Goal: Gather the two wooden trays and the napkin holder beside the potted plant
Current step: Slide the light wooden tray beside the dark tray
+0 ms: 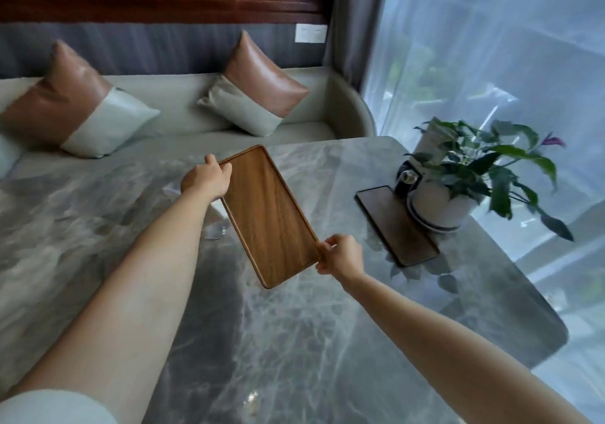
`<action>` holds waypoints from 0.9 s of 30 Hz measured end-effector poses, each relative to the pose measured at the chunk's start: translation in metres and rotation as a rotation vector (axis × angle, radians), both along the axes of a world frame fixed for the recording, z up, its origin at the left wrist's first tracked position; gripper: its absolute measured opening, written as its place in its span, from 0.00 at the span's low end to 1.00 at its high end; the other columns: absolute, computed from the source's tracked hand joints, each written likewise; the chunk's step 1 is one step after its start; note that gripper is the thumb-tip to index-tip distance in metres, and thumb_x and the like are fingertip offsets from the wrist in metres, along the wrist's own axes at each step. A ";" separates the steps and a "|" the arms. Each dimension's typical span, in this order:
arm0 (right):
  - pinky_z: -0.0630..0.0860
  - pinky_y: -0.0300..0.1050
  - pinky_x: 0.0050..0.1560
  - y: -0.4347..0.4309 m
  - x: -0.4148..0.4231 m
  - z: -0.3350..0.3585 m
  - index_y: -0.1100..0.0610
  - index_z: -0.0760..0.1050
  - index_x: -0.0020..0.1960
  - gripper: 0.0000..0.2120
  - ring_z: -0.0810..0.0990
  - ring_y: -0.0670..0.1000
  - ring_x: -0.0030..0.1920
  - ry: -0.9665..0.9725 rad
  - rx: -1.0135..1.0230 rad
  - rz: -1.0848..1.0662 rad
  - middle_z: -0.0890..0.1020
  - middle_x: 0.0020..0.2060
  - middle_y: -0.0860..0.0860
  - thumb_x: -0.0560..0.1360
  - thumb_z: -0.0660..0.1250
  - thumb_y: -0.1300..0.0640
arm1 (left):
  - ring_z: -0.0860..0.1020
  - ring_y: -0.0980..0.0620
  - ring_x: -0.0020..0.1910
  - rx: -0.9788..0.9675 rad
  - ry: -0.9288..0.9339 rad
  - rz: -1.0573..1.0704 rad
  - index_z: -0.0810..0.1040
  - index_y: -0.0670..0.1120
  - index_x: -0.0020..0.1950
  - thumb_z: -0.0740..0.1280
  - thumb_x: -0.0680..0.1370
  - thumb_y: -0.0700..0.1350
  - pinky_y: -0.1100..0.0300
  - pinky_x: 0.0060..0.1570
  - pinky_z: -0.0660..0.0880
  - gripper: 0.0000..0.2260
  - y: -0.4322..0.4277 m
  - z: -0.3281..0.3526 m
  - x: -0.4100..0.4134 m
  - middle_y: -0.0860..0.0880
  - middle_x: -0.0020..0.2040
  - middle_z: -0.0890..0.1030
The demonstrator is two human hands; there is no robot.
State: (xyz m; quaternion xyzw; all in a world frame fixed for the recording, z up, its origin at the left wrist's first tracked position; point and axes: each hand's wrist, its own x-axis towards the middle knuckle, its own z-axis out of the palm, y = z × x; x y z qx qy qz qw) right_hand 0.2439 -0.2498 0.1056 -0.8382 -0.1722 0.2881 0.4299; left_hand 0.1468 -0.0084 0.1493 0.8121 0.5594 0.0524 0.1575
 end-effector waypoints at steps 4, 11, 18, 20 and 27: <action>0.82 0.55 0.42 -0.029 0.043 -0.013 0.58 0.71 0.30 0.13 0.79 0.53 0.26 0.062 0.022 -0.092 0.77 0.24 0.55 0.73 0.65 0.64 | 0.69 0.34 0.65 -0.081 0.015 -0.043 0.59 0.40 0.70 0.50 0.81 0.55 0.45 0.60 0.69 0.24 -0.021 -0.016 0.060 0.33 0.68 0.69; 0.82 0.50 0.38 -0.063 0.100 -0.047 0.60 0.70 0.31 0.12 0.77 0.51 0.24 0.244 0.026 -0.249 0.77 0.25 0.57 0.72 0.67 0.66 | 0.67 0.35 0.68 -0.162 0.125 -0.110 0.55 0.40 0.74 0.52 0.80 0.54 0.46 0.63 0.67 0.27 -0.047 -0.058 0.134 0.34 0.70 0.66; 0.77 0.38 0.21 -0.077 0.131 -0.075 0.63 0.71 0.35 0.08 0.75 0.51 0.25 0.504 0.007 -0.479 0.77 0.34 0.60 0.71 0.67 0.68 | 0.67 0.35 0.67 -0.198 0.209 -0.161 0.56 0.39 0.72 0.53 0.80 0.53 0.46 0.62 0.68 0.26 -0.067 -0.100 0.181 0.35 0.70 0.67; 0.77 0.37 0.21 -0.080 0.137 -0.080 0.64 0.72 0.36 0.07 0.75 0.50 0.26 0.561 -0.007 -0.514 0.77 0.33 0.59 0.71 0.67 0.67 | 0.67 0.35 0.67 -0.218 0.232 -0.172 0.56 0.39 0.72 0.53 0.80 0.54 0.46 0.62 0.68 0.26 -0.069 -0.112 0.191 0.35 0.70 0.67; 0.77 0.38 0.28 -0.085 0.152 -0.093 0.65 0.74 0.32 0.09 0.74 0.50 0.25 0.601 -0.036 -0.610 0.76 0.29 0.57 0.72 0.68 0.66 | 0.66 0.35 0.69 -0.257 0.253 -0.188 0.56 0.38 0.73 0.53 0.80 0.54 0.46 0.65 0.66 0.27 -0.073 -0.143 0.210 0.34 0.71 0.66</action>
